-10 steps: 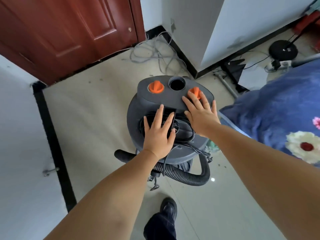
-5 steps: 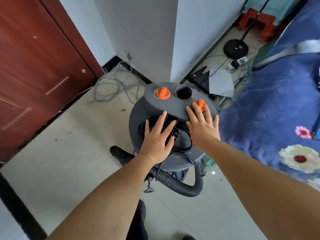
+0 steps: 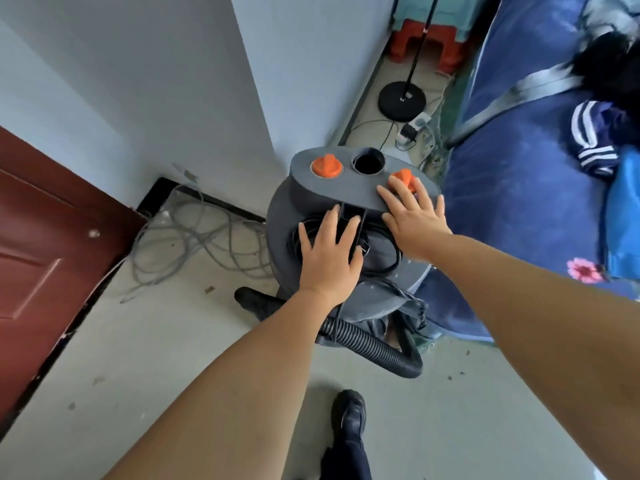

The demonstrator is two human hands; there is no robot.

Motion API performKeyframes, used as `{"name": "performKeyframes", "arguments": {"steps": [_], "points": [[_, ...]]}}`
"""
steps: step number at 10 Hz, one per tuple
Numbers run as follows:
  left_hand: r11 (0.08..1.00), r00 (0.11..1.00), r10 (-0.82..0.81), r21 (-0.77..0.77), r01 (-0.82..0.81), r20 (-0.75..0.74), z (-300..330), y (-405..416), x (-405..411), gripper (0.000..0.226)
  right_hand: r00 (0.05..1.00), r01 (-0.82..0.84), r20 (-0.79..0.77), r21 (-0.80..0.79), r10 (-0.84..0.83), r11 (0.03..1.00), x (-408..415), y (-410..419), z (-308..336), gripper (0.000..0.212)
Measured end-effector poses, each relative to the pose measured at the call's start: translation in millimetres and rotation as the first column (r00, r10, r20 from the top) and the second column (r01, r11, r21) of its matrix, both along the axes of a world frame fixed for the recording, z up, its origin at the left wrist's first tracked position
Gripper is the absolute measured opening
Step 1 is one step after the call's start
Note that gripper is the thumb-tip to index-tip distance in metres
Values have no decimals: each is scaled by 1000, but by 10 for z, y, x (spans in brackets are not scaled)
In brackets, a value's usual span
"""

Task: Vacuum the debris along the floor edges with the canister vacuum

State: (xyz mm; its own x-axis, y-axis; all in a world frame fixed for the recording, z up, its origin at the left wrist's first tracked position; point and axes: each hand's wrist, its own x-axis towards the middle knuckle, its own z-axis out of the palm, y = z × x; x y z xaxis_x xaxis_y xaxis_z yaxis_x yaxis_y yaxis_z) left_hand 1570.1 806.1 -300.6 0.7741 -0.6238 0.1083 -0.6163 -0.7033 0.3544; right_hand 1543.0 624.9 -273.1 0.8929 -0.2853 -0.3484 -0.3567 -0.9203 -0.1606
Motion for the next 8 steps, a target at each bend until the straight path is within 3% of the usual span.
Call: {"name": "performKeyframes", "arguments": {"steps": [5,6,7,8], "points": [[998,996,-57,9,56,63,69,-537,729,49,999,15,-45,14,-15,1000,601,-535,33,54],[995,997,-65,75,62,31,97,-509,659,50,990,-12,-141,23,15,1000,604,-532,110,55],[976,992,-70,198,89,-103,299,-506,741,58,963,15,-268,135,22,991,747,-503,536,56],[961,965,-62,245,126,-255,450,-236,736,62,954,4,-291,247,71,969,730,-409,1137,47]]}}
